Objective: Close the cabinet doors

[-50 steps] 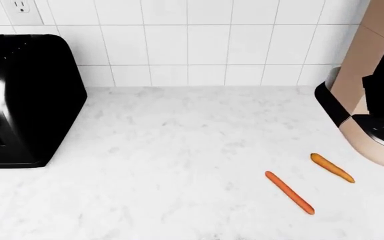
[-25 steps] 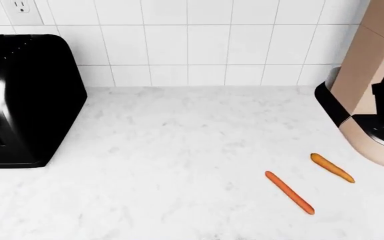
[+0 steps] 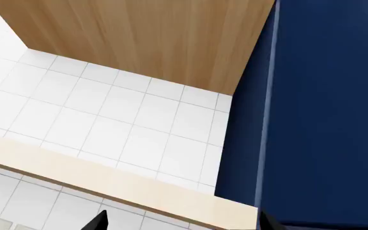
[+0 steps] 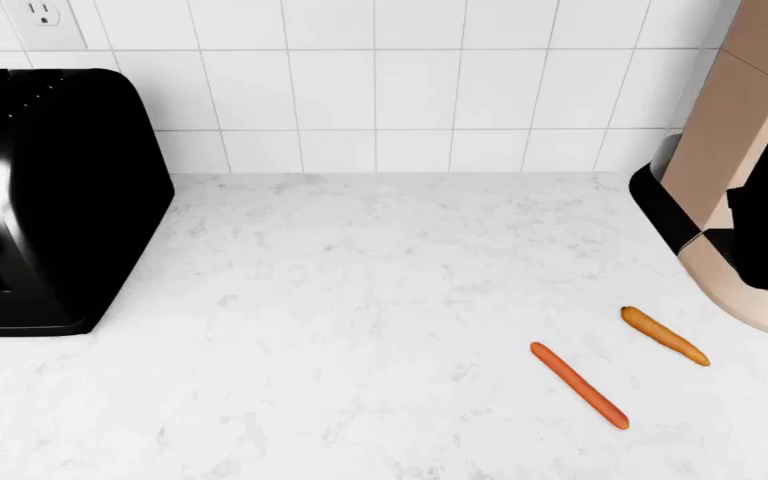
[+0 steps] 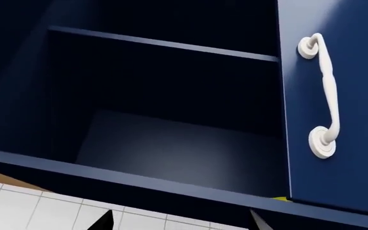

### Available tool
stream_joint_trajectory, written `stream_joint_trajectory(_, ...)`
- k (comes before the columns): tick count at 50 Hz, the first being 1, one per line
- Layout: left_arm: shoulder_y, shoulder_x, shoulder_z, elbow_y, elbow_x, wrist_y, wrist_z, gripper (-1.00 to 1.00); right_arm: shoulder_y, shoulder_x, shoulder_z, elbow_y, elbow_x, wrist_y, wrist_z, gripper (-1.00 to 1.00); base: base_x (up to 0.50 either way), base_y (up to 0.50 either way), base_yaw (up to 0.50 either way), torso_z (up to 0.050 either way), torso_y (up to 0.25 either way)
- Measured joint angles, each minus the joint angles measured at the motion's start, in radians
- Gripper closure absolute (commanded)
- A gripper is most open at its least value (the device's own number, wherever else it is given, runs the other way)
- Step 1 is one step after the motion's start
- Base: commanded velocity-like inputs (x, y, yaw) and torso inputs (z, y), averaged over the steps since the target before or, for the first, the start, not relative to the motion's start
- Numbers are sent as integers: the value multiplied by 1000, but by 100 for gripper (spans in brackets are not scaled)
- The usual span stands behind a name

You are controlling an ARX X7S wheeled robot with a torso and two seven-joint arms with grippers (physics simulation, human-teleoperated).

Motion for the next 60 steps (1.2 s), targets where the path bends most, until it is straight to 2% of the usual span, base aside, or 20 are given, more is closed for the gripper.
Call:
stream_joint_trajectory(16,-38,15,-371,-115,-123,-294,47,-100,-24,-24,53,1,22,37,-4,-100,0,0,0,0,0)
stream_joint_trajectory(26,-63,11,-483,-181,-230,-390,59,-100,-42,-45,82,6,15,64,-23,-100,0,0,0,0,0)
stream_joint_trajectory(38,-74,-25,-511,-224,-325,-395,62,-100,-55,-55,101,10,-4,80,-50,-100,0,0,0,0,0)
stream_joint_trajectory(48,-55,-119,-468,-254,-396,-290,84,-100,-66,-62,120,10,-22,91,-79,-100,0,0,0,0,0)
stream_joint_trajectory(56,-53,-163,-453,-262,-423,-248,112,-100,-86,-68,152,6,-31,100,-108,-100,0,0,0,0,0)
stream_joint_trajectory(58,-110,-130,-409,-291,-405,-284,89,-100,-92,-70,162,4,-35,104,-118,-100,0,0,0,0,0)
stream_joint_trajectory(60,-215,-54,-320,-328,-392,-367,54,-100,-100,-73,174,2,-39,107,-130,-100,0,0,0,0,0)
